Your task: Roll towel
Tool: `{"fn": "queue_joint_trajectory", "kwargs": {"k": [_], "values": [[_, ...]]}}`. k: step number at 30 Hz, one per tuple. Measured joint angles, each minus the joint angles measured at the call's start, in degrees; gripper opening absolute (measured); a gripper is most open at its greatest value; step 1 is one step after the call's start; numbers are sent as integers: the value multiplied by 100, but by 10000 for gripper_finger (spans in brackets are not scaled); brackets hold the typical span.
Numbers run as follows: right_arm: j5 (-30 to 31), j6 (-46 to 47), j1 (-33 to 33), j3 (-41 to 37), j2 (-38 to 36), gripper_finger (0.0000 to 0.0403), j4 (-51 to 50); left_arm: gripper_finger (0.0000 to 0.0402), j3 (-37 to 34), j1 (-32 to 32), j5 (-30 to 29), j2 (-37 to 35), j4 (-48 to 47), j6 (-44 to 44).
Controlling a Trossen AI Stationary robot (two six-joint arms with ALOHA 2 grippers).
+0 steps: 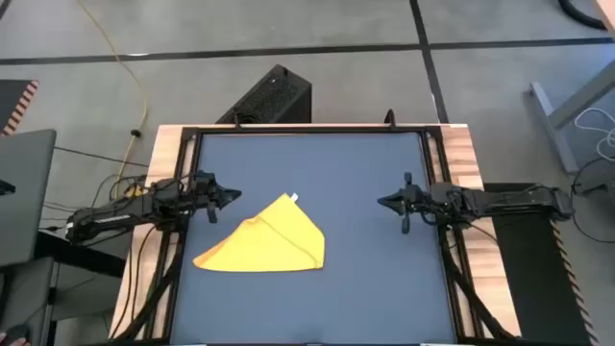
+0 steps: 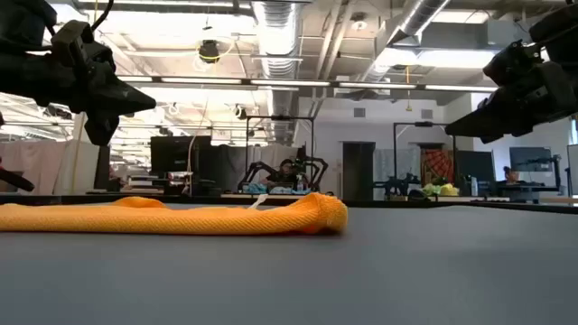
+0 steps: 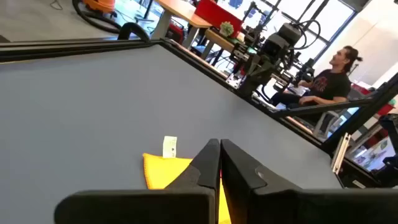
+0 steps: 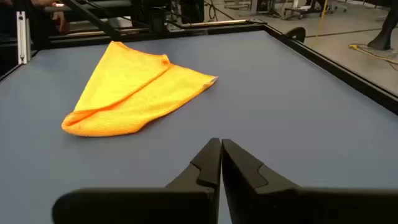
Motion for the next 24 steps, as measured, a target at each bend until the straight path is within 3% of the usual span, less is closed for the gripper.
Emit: {"fn": "queue_joint_trajectory", "kwargs": {"k": [24], "values": [[0, 0, 1, -1, -1, 42, -1, 0, -1, 0, 0, 0, 2, 0]]}}
